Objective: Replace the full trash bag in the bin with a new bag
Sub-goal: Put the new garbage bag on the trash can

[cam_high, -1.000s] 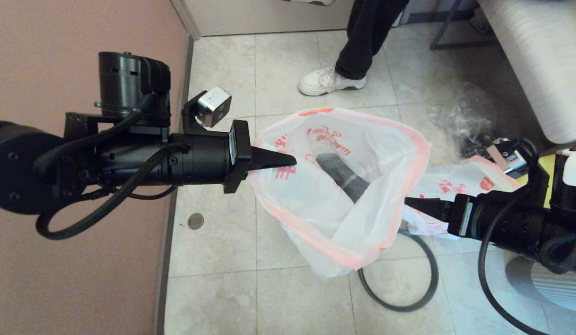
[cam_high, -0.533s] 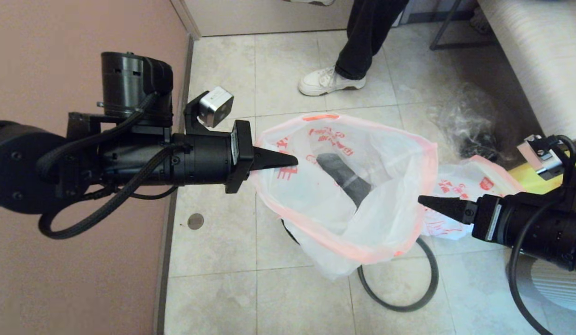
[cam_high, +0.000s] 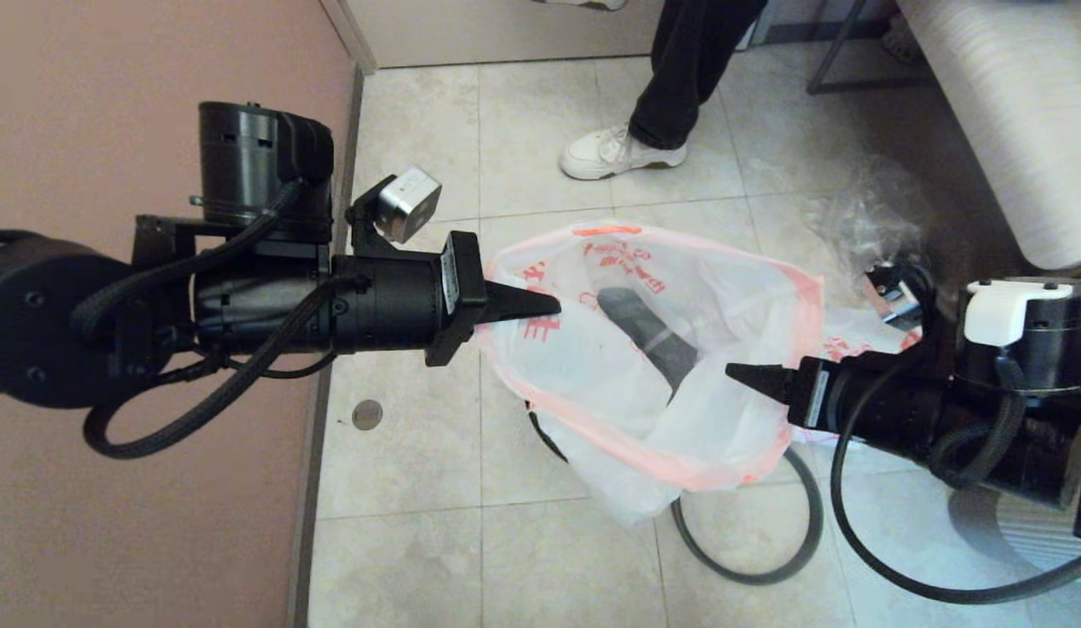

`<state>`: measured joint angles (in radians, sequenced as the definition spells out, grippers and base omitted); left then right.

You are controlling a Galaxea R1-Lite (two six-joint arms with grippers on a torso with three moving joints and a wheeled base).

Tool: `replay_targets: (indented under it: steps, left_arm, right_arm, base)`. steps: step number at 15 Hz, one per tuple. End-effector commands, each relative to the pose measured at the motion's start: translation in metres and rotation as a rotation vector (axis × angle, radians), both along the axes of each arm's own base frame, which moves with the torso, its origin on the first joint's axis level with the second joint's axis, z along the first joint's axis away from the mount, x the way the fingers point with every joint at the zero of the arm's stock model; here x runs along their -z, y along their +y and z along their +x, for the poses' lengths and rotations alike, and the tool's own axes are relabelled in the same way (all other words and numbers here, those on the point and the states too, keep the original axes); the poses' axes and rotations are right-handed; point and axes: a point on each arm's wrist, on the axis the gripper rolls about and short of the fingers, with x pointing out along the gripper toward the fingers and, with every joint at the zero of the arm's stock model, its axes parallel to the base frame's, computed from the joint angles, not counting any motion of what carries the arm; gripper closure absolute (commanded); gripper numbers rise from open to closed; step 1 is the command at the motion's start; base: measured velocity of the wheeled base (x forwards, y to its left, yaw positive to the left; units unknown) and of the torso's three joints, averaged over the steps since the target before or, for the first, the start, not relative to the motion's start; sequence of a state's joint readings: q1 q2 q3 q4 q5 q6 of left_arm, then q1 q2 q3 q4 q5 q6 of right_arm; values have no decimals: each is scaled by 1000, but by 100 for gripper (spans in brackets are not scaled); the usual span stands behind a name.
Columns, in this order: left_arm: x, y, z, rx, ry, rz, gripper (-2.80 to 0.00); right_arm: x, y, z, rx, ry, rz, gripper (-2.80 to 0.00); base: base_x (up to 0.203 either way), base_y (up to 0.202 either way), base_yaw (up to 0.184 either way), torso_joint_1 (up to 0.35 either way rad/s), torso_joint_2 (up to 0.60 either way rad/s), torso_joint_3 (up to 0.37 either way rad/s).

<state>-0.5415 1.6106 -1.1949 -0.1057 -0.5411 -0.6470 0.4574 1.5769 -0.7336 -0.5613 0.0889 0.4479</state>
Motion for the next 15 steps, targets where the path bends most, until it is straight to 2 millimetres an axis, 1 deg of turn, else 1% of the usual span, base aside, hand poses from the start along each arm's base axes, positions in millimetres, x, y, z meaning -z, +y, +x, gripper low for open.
replay_targets:
  steps: [1,2,4,7,9,11,12,14,15]
  left_arm:
    - [1,-2,-1,13,8,-4,0]
    - [2,-6,-3,25,7,1,0]
    - [5,-8,-2,27,11,2,0]
    - [4,-7,-1,24,2,0,0]
    - [2,-7,0,16,-8,0,-280]
    - [1,-7,-1,-14,-23,11,-280]
    - [-1,-7,-4,-29,-32,14,-280]
    - [-8,-4,-22,-38,-42,10,-280]
    - [-6,-3,-37,-42,-37,22,-280]
  right_arm:
    - [7,6,8,-5,21,-9,0]
    - [5,7,8,-9,17,-8,0]
    - [5,7,7,-11,23,-11,0]
    - [1,6,5,-13,31,-15,0]
    - [-1,9,5,-20,36,-18,0]
    - [-2,11,3,-30,37,-19,0]
    - [-3,11,2,-34,43,-27,0]
    - [-11,13,5,-46,46,-65,0]
    - [-18,15,8,-50,43,-74,0]
  base:
    - [0,0,0,0,0,0]
    - [0,0,0,0,0,0]
    - [0,0,0,0,0,0]
    - [0,0,0,0,0,0]
    - [0,0,0,0,0,0]
    - [0,0,0,0,0,0]
    - [0,0,0,0,0,0]
    - [0,0,0,0,0,0]
    - [0,0,0,0,0,0]
